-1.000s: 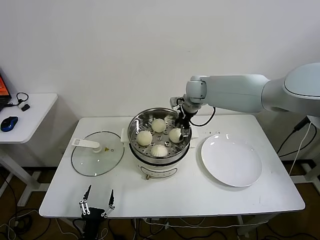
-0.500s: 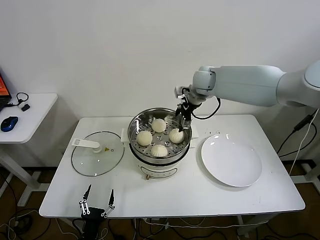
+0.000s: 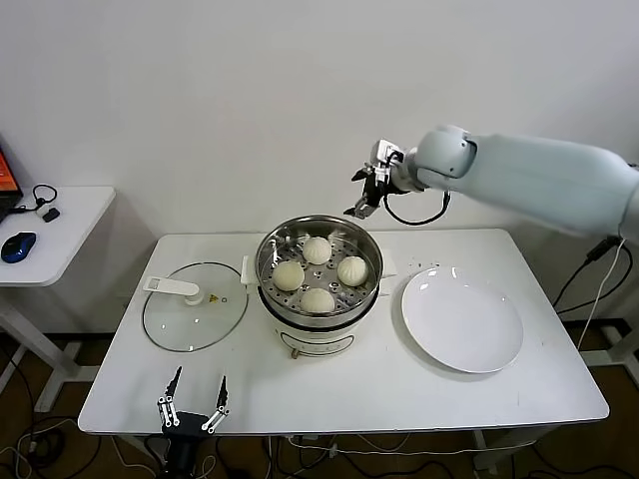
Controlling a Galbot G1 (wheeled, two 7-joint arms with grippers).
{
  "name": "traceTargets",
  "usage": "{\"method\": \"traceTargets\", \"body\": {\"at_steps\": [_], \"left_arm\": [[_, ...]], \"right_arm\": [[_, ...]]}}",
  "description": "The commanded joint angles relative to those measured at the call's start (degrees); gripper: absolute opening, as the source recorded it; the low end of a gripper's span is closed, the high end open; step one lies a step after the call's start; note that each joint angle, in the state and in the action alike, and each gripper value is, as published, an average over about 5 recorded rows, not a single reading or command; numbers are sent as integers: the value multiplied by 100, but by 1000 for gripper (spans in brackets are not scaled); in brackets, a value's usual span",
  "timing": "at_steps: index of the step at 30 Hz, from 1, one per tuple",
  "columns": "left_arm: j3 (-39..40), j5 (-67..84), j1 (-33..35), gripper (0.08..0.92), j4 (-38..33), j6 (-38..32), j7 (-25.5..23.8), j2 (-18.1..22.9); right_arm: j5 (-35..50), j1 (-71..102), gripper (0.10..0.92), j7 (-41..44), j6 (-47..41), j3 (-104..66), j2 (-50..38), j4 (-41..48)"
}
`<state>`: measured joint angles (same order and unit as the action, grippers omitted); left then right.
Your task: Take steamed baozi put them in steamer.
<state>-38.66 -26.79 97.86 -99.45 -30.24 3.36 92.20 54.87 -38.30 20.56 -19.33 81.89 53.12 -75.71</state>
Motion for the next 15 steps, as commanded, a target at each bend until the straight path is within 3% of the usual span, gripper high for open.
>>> {"method": "traceTargets", "body": {"at_steps": [1, 8, 15], "left_arm": [[1, 57, -10, 823, -35, 40, 33, 280], [1, 91, -63, 823, 18, 25, 44, 280], [1, 80, -80, 823, -14, 7, 60, 280]], "right_arm": [[-881, 3820, 823, -3187, -685, -4664, -2021, -2617], [-1895, 6890, 823, -3532, 90, -7272, -2313, -3925], [-2580, 10228, 823, -2758, 1687, -10219, -1033, -4229]]}}
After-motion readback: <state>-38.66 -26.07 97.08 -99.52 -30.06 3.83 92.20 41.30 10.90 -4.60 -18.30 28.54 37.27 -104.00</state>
